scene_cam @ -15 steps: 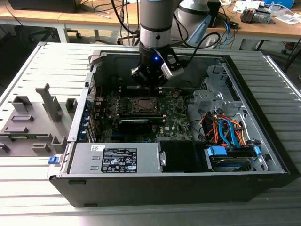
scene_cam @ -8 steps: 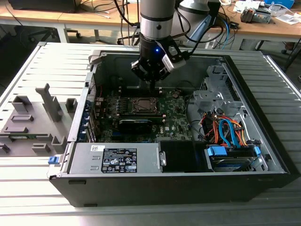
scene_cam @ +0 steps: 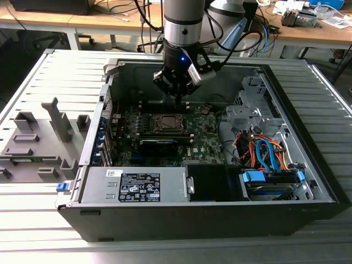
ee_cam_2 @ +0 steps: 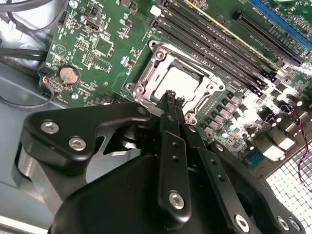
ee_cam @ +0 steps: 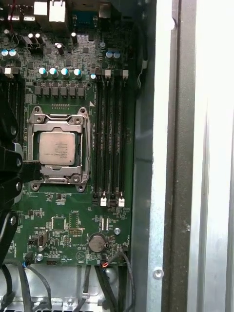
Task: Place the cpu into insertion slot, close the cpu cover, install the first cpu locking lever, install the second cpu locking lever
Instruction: 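Install the first cpu locking lever, then install the second cpu locking lever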
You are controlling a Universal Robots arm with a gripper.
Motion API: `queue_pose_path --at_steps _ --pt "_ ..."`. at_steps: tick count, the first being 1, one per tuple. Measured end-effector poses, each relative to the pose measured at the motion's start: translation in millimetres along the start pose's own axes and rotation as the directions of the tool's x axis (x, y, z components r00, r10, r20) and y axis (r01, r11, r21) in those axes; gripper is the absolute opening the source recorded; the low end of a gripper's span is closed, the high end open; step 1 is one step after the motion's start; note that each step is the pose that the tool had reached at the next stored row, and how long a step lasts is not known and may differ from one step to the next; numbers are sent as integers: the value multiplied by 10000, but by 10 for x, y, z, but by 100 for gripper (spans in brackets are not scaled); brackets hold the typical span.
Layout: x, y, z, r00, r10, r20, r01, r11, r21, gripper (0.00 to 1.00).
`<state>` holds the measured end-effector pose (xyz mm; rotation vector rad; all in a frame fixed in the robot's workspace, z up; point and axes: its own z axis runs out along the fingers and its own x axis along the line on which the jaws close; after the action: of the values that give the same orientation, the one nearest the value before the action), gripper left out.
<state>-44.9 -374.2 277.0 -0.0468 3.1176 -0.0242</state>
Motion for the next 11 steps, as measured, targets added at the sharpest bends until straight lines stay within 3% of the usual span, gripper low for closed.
queue_pose_path --at_steps 2,3,4,11 --pt "0 1 3 10000 1 -54 -1 10000 -5 11" --pt "0 0 6 9999 0 -161 0 10000 -7 11" --pt "0 0 6 9998 -1 -203 1 10000 -6 11" --pt "0 -2 7 9997 -2 -231 2 10000 -10 11"
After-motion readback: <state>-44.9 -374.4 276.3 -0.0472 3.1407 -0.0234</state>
